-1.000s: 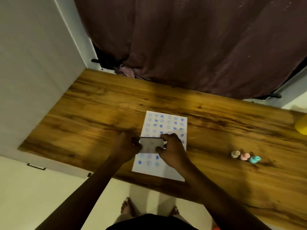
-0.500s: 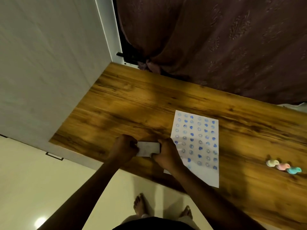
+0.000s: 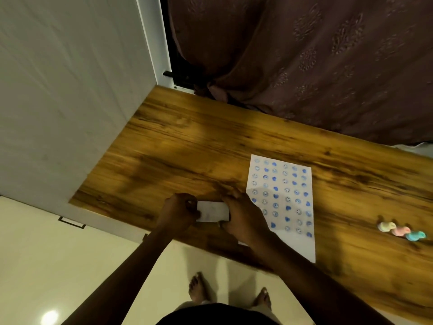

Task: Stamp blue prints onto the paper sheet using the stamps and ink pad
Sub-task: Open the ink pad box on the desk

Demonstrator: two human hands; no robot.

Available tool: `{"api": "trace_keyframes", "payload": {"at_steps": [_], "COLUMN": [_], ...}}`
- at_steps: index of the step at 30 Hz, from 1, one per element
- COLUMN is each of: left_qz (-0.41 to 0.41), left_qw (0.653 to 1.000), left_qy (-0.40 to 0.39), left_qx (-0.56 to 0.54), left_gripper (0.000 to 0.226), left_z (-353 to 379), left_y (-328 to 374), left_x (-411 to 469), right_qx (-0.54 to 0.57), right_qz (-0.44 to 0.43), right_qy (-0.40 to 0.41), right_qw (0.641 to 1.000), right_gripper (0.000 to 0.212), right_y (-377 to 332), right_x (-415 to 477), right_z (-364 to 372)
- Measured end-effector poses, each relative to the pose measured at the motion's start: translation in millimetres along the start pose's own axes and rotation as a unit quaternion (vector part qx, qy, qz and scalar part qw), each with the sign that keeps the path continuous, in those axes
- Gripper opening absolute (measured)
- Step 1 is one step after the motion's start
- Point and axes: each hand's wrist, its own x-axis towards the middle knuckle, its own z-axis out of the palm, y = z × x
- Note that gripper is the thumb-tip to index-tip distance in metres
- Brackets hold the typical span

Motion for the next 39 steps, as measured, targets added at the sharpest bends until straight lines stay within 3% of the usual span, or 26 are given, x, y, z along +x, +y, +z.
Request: {"api": "trace_keyframes", "payload": {"at_steps": [3,5,13,24,29,39], "left_qz": [0.000,0.022,0.021,0.050,0.056,0.057], "left_qw": [1.000,1.000,1.000,0.998,0.998,0.998], "left_qy": [-0.008,0.001,0.010,0.023,0.014,0.009], "left_qx": [-0.011,-0.009,0.013,0.032,0.017,0.014], "left_gripper": [0.062,0.067,0.060,0.052,0.059,0.060], "left_z": [3.7,7.6,13.3,8.9,9.3,13.3], "left_y": [-0.9,0.3,4.6,9.4,6.3,1.0], "left_x": [-7.3,-11.3,-15.0,-16.8,-15.9,-12.0], "right_qx": [-0.009,-0.009,0.008,0.064,0.056,0.088], "right_qz": [-0.033,-0.041,-0.131,-0.136,-0.141,-0.122], "right_qy": [-0.031,-0.055,-0.046,-0.164,-0.124,-0.079], "right_qw": [0.999,0.998,0.990,0.975,0.981,0.985], "right_gripper": [0.060,0.056,0.051,0.035,0.027,0.036], "right_y": [-0.2,0.9,14.2,22.6,20.0,28.5], "right_x": [10.0,12.1,3.8,24.0,37.3,57.0], "right_z": [-1.6,-2.8,-18.6,-52.7,-53.0,-37.9]}}
